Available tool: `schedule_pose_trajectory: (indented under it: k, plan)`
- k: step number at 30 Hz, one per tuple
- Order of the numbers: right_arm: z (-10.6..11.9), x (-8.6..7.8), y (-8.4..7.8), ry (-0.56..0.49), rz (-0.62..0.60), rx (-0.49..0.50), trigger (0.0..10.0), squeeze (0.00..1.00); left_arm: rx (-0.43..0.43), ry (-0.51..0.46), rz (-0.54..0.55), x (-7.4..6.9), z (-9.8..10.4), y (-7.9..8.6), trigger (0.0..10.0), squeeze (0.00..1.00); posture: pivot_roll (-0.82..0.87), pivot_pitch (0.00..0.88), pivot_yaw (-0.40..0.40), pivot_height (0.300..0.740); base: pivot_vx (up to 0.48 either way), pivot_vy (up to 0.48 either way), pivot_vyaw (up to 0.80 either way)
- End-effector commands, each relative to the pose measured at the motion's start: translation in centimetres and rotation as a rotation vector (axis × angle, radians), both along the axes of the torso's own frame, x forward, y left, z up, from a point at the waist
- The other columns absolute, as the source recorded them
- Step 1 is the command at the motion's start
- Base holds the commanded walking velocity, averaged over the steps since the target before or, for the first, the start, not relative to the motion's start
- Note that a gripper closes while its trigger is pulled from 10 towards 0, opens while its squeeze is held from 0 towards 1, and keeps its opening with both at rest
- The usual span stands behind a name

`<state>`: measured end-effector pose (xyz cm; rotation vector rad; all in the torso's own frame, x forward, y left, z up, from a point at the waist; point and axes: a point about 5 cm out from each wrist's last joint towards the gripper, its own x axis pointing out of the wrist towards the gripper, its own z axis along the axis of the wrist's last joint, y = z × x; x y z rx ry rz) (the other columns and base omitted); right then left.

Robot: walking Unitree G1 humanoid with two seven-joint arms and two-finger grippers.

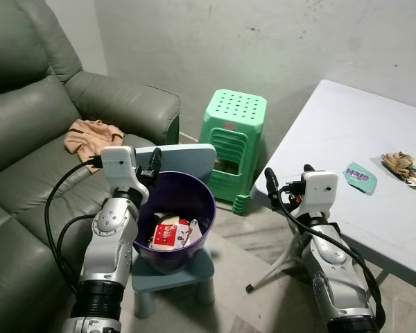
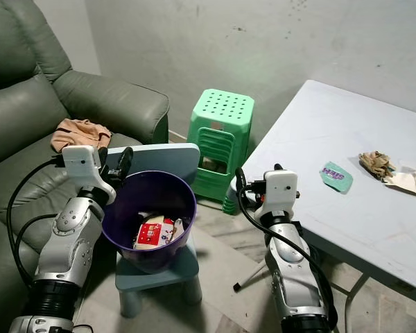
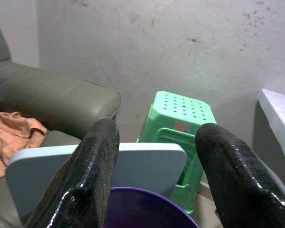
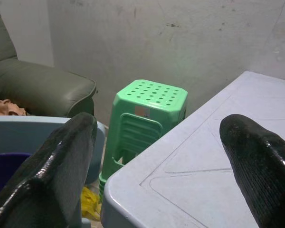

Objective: Picking trash to rubbish bin

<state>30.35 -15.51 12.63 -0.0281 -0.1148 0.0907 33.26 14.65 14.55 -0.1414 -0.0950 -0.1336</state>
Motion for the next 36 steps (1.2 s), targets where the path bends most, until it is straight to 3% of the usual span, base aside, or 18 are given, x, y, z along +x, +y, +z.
schedule_pose_trajectory:
  k: [1, 11, 27, 36]
  plan:
    - [-0.17, -0.06, -0.38, 0.001, -0.012, -0.005, 10.0, 0.00, -0.001, -0.007, -0.013, -0.05, 0.27, -0.30, 10.0, 0.00, 0.01, 0.000, -0.067, 0.740, 0.000, -0.431, -0.77]
    - [-0.24, -0.15, -0.23, 0.003, -0.005, -0.006, 10.0, 0.00, 0.011, 0.001, -0.011, -0.05, 0.13, -0.34, 10.0, 0.00, 0.01, 0.000, -0.069, 0.740, 0.000, -0.396, -0.77]
    - [-0.24, -0.16, -0.37, -0.001, -0.019, 0.019, 10.0, 0.00, -0.013, 0.034, 0.031, 0.16, -0.14, -0.17, 10.0, 0.00, 0.01, 0.000, -0.068, 0.740, 0.000, 0.000, -0.76]
    - [-0.20, -0.08, -0.40, 0.013, -0.031, 0.025, 10.0, 0.00, -0.010, 0.044, 0.021, -0.04, -0.29, -0.51, 10.0, 0.00, 0.01, 0.000, -0.067, 0.740, 0.000, 0.000, 0.00]
